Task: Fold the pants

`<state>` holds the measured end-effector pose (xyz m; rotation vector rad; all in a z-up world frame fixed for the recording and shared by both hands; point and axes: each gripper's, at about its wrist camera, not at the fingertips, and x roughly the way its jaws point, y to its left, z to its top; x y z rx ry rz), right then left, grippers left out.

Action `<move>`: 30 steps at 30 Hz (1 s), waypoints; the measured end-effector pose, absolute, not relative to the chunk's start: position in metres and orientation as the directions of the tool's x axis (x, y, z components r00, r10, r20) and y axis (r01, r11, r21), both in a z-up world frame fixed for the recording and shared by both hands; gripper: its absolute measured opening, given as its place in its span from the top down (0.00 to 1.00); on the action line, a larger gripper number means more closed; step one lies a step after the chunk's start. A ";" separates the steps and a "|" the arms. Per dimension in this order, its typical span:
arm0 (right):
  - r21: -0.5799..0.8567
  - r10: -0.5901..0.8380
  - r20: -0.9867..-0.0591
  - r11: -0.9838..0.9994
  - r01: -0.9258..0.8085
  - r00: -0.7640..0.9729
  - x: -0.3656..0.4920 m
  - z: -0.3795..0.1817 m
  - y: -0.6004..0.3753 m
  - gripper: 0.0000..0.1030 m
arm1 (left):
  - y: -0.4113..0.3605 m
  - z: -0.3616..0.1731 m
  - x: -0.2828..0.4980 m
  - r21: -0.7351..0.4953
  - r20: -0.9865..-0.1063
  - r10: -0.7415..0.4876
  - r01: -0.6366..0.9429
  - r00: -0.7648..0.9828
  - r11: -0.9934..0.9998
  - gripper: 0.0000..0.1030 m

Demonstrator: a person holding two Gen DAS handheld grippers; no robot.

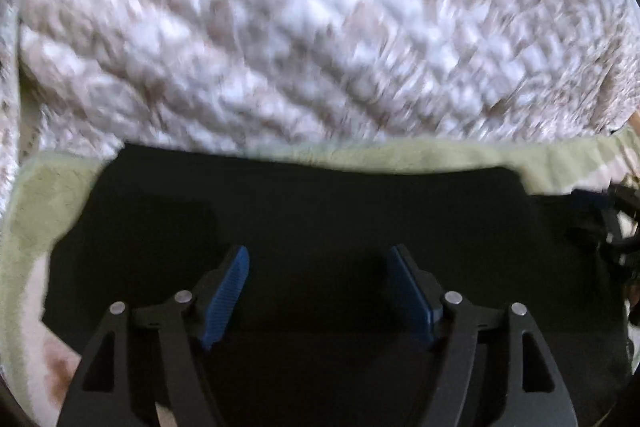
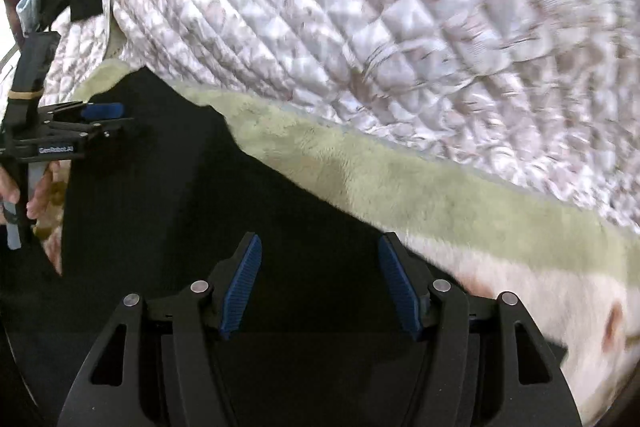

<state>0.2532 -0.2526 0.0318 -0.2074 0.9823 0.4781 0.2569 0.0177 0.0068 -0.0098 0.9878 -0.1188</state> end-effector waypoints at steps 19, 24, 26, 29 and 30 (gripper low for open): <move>-0.074 0.304 -0.760 0.838 -0.541 0.575 0.183 0.108 -0.234 0.92 | 0.009 0.077 0.166 -0.038 -0.689 -0.107 0.112 0.716 0.993 0.96; -0.070 0.357 -0.698 0.829 -0.555 0.621 0.086 0.145 -0.229 0.92 | 0.018 0.104 0.072 -0.109 -0.636 -0.152 0.108 0.756 0.988 0.96; -0.049 0.366 -0.690 0.837 -0.545 0.625 0.041 0.146 -0.231 0.92 | 0.019 0.099 0.035 -0.114 -0.650 -0.155 0.106 0.744 0.988 0.96; 0.003 0.360 -0.732 0.851 -0.525 0.579 -0.014 0.117 -0.235 0.92 | 0.018 0.073 -0.009 -0.140 -0.705 -0.177 0.110 0.687 0.984 0.96; 0.034 0.358 -0.748 0.862 -0.506 0.559 -0.025 0.104 -0.236 0.91 | 0.017 0.062 -0.019 -0.137 -0.729 -0.172 0.104 0.663 0.985 0.96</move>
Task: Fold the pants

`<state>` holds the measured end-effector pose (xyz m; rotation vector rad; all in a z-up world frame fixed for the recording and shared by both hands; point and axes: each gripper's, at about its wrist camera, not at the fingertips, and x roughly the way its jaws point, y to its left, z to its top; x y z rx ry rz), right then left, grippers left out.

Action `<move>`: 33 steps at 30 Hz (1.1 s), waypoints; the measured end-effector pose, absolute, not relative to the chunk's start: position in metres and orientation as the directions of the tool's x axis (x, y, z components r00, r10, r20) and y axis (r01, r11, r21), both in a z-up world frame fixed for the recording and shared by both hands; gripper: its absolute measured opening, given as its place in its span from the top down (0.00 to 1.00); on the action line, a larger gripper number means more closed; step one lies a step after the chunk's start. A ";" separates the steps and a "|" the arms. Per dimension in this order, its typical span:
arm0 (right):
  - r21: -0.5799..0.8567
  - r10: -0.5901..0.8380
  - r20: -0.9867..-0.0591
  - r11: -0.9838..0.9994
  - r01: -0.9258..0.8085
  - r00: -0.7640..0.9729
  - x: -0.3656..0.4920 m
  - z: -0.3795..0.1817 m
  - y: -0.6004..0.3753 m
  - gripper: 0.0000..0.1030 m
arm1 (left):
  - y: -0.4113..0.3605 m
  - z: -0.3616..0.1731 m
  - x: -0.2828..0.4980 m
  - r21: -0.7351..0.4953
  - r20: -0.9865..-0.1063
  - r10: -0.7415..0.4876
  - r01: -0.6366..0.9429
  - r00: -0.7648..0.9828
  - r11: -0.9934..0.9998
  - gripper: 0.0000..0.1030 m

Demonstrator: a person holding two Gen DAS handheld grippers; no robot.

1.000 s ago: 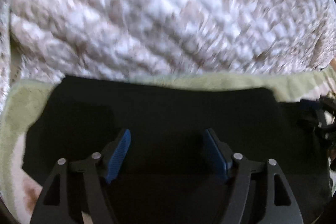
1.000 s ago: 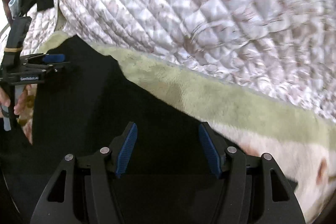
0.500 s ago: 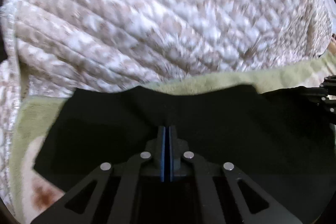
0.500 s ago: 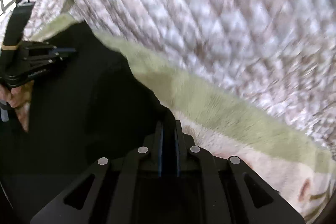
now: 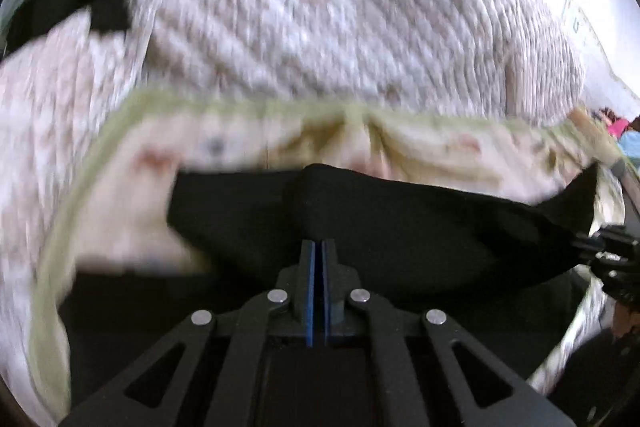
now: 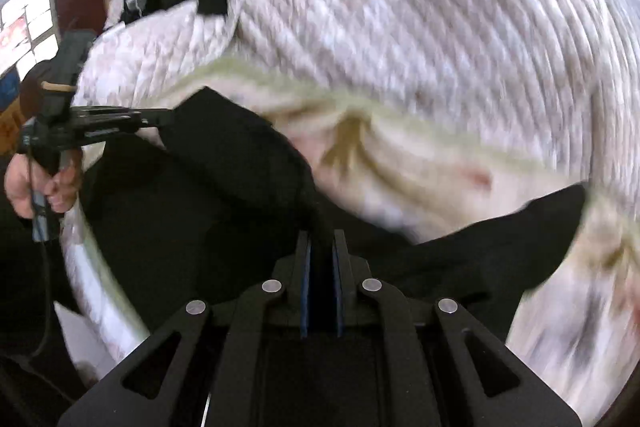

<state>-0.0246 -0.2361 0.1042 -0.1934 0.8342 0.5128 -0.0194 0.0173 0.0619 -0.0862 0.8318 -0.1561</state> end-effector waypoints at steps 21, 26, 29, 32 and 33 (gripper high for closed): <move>0.573 0.444 -0.682 0.818 0.048 0.582 -0.097 0.046 -0.352 0.55 | -0.026 0.044 0.030 -0.047 -0.790 -0.102 0.107 0.605 0.993 0.46; 0.609 0.447 -0.677 0.786 0.106 0.584 -0.097 0.033 -0.365 0.55 | -0.036 0.012 0.057 0.001 -0.826 -0.040 0.073 0.563 0.997 0.52; 0.618 0.433 -0.676 0.774 0.137 0.596 -0.095 0.030 -0.373 0.55 | -0.034 0.014 0.057 -0.006 -0.817 -0.056 0.088 0.573 0.996 0.94; 0.623 0.421 -0.674 0.766 0.161 0.607 -0.094 0.030 -0.377 0.55 | -0.026 0.019 0.050 -0.022 -0.796 -0.065 0.077 0.602 0.997 0.95; 0.624 0.420 -0.673 0.764 0.163 0.609 -0.094 0.030 -0.377 0.55 | -0.020 0.022 0.048 -0.027 -0.786 -0.063 0.068 0.615 0.997 0.96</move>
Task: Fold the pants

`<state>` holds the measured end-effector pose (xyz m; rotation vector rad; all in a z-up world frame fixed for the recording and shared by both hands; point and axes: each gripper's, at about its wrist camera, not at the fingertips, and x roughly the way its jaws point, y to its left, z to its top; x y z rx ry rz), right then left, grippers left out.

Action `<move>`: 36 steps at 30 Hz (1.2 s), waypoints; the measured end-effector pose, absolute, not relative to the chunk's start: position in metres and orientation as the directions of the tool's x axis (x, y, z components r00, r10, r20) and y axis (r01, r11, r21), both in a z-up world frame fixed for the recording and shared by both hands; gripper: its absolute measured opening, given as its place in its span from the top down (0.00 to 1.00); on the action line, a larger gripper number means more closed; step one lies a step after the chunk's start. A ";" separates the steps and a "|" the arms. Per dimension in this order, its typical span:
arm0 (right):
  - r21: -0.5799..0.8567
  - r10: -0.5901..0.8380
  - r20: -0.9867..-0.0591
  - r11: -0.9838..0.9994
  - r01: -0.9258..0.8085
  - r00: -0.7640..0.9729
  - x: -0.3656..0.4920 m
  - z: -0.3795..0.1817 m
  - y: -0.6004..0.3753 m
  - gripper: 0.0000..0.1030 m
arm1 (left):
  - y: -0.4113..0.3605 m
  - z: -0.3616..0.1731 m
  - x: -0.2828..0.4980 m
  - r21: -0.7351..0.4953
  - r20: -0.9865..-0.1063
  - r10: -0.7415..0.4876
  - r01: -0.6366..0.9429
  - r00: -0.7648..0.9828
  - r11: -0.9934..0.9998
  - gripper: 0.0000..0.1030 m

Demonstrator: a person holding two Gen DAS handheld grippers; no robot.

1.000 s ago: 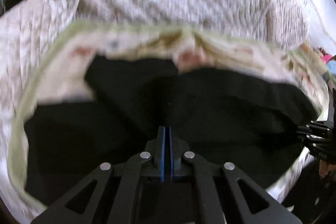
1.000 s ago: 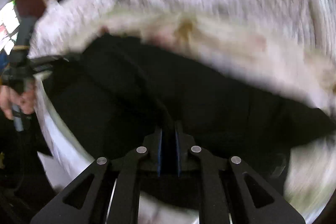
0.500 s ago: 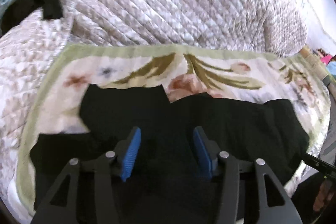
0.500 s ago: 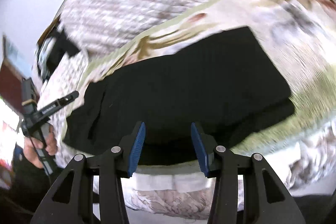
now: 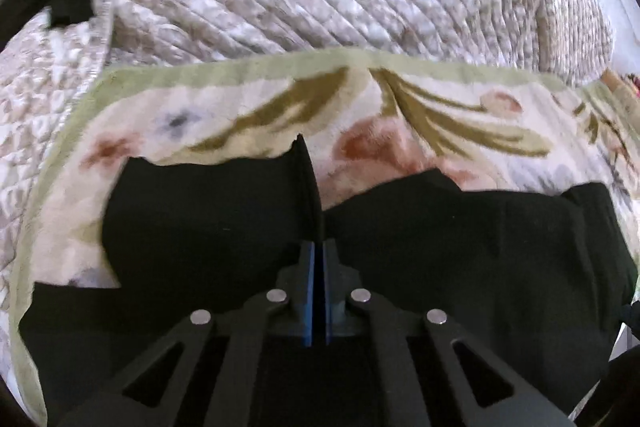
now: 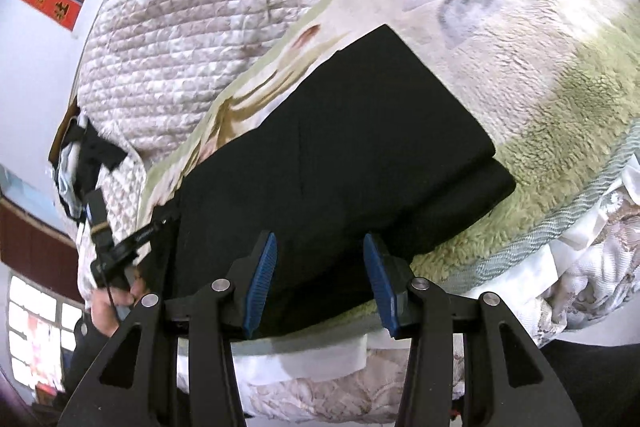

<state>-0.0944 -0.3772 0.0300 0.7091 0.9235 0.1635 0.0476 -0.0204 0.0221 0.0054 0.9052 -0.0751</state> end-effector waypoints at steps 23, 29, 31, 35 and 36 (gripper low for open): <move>0.566 0.336 -0.701 0.798 0.204 0.629 -0.098 0.036 -0.374 0.55 | 0.127 0.029 -0.088 -0.351 -0.704 -0.056 -0.279 0.708 0.894 0.69; 0.564 0.332 -0.702 0.799 0.208 0.630 -0.098 0.034 -0.376 0.55 | 0.137 0.018 -0.077 -0.438 -0.701 -0.110 -0.304 0.704 0.846 0.60; 0.565 0.329 -0.700 0.798 0.210 0.634 -0.099 0.036 -0.376 0.55 | 0.140 0.018 -0.076 -0.468 -0.687 -0.121 -0.309 0.716 0.828 0.60; 0.569 0.324 -0.693 0.794 0.213 0.644 -0.101 0.037 -0.378 0.55 | 0.143 0.015 -0.066 -0.495 -0.676 -0.119 -0.330 0.727 0.804 0.62; 0.570 0.323 -0.692 0.793 0.214 0.646 -0.101 0.037 -0.378 0.55 | 0.142 0.015 -0.064 -0.477 -0.679 -0.101 -0.333 0.727 0.813 0.69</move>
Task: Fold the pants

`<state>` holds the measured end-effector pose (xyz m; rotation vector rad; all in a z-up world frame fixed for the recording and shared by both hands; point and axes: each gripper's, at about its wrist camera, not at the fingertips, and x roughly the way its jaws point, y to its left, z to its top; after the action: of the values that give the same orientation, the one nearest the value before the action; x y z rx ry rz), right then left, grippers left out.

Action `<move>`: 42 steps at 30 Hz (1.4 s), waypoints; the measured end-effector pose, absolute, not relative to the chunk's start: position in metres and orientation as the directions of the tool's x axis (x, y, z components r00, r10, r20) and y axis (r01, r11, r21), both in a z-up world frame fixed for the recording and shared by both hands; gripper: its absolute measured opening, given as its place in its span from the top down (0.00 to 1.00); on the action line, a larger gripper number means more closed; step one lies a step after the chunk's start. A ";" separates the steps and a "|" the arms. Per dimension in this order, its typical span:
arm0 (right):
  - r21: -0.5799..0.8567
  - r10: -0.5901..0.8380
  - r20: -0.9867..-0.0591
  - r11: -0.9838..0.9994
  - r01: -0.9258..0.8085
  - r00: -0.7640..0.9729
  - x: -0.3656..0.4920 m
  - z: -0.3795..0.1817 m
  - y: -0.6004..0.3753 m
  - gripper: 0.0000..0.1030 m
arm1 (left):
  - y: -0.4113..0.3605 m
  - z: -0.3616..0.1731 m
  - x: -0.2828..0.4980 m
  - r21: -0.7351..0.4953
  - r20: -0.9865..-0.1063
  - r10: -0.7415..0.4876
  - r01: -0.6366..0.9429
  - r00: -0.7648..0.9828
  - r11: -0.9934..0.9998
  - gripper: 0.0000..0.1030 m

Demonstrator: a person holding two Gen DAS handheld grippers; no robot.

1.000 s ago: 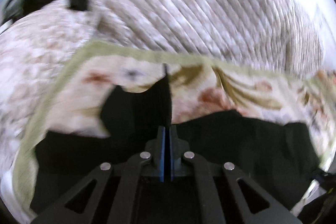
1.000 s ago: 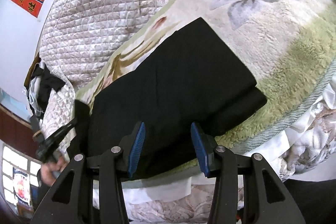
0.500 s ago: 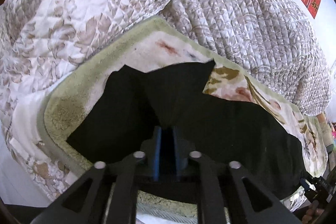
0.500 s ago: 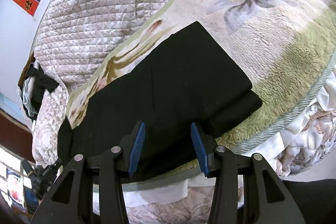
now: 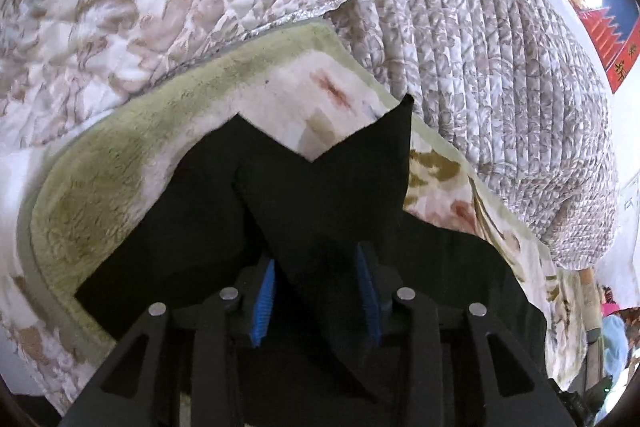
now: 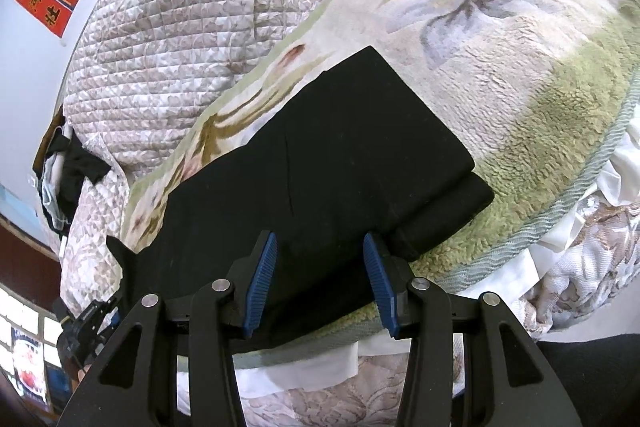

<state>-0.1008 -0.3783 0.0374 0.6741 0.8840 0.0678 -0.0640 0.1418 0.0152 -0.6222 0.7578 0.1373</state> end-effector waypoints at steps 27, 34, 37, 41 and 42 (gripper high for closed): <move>0.575 0.204 -0.687 0.739 0.351 0.697 -0.110 0.042 -0.400 0.55 | 0.153 0.014 -0.109 -0.305 -0.730 0.091 -0.443 0.677 0.843 0.96; 0.597 0.214 -0.703 0.695 0.400 0.678 -0.095 0.028 -0.409 0.55 | 0.154 0.015 -0.107 -0.313 -0.735 0.080 -0.441 0.673 0.841 0.96; 0.618 0.211 -0.688 0.672 0.408 0.694 -0.093 0.028 -0.411 0.56 | 0.153 0.015 -0.107 -0.313 -0.735 0.078 -0.440 0.673 0.842 0.96; 0.638 0.201 -0.674 0.643 0.424 0.711 -0.099 0.031 -0.415 0.77 | 0.153 0.018 -0.107 -0.324 -0.727 0.069 -0.429 0.684 0.843 0.96; 0.647 0.198 -0.665 0.636 0.422 0.721 -0.103 0.032 -0.417 0.80 | 0.154 0.019 -0.108 -0.324 -0.724 0.067 -0.425 0.687 0.845 0.96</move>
<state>-0.1033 -0.4173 0.0321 0.8954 0.7808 -0.1443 -0.1082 0.1540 0.0192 -0.5012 0.7710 0.2888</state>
